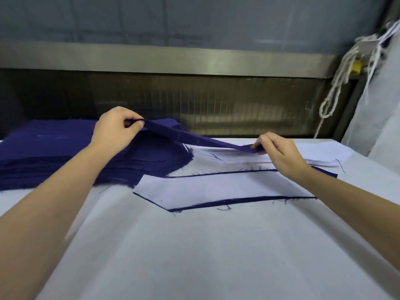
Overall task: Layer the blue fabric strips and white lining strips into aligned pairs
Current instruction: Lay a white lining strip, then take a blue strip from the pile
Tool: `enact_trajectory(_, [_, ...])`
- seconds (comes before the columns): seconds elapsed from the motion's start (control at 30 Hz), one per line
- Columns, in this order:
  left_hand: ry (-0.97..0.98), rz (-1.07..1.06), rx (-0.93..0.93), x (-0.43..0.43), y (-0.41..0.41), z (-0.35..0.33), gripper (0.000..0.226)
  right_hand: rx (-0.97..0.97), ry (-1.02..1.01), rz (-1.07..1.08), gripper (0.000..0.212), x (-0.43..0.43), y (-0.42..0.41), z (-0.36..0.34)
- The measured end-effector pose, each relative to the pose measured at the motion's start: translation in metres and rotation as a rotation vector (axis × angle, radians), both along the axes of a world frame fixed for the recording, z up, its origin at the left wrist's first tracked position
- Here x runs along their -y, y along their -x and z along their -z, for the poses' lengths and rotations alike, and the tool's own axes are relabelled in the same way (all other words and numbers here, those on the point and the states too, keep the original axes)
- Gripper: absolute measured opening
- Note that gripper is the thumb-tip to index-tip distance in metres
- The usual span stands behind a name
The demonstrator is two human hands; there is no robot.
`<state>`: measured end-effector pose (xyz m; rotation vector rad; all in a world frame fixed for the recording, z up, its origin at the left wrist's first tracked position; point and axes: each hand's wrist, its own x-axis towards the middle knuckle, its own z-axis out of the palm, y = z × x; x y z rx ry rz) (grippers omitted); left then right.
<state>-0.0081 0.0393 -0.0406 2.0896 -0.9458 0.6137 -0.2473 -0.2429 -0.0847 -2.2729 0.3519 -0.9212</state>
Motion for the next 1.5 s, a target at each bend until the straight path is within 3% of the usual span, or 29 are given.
enact_trajectory(0.13, [-0.113,0.009,0.055,-0.004,0.030,0.014,0.014,-0.016,-0.005,0.057,0.037,0.004,0.024,0.005])
enact_trajectory(0.23, [-0.220,0.039,0.077,-0.007,0.042,0.026,0.014,0.038,-0.129,0.122,0.034,0.011,0.036,0.006])
enact_trajectory(0.33, [-0.258,0.086,-0.048,-0.007,0.048,0.033,0.013,0.040,-0.229,0.186,0.031,0.019,0.044,0.005])
enact_trajectory(0.57, [0.127,0.063,-0.354,-0.006,0.042,0.036,0.004,0.018,-0.241,0.271,0.019,0.036,0.056,0.010])
enact_trajectory(0.67, [0.229,0.091,-0.472,-0.010,0.039,0.035,0.020,-0.045,-0.222,0.250,0.028,0.039,0.057,0.012])
enact_trajectory(0.9, [0.172,0.250,-0.565,-0.016,0.039,0.030,0.044,-0.087,-0.135,0.301,0.038,0.040,0.062,0.011])
enact_trajectory(1.0, [0.078,0.319,-0.513,-0.014,0.043,0.032,0.034,-0.067,-0.130,0.371,0.043,0.043,0.064,0.011])
enact_trajectory(1.1, [-0.017,0.251,-0.384,-0.010,0.045,0.037,0.012,-0.082,-0.134,0.397,0.043,0.043,0.066,0.014])
enact_trajectory(1.23, [-0.129,0.163,-0.258,-0.008,0.044,0.038,0.020,-0.112,-0.123,0.406,0.032,0.042,0.066,0.018])
enact_trajectory(1.37, [-0.282,0.227,-0.381,-0.011,0.043,0.029,0.032,-0.168,-0.049,0.419,0.030,0.042,0.067,0.017])
enact_trajectory(1.5, [-0.315,0.364,-0.515,-0.017,0.040,0.018,0.034,-0.123,0.008,0.440,0.029,0.041,0.067,0.012])
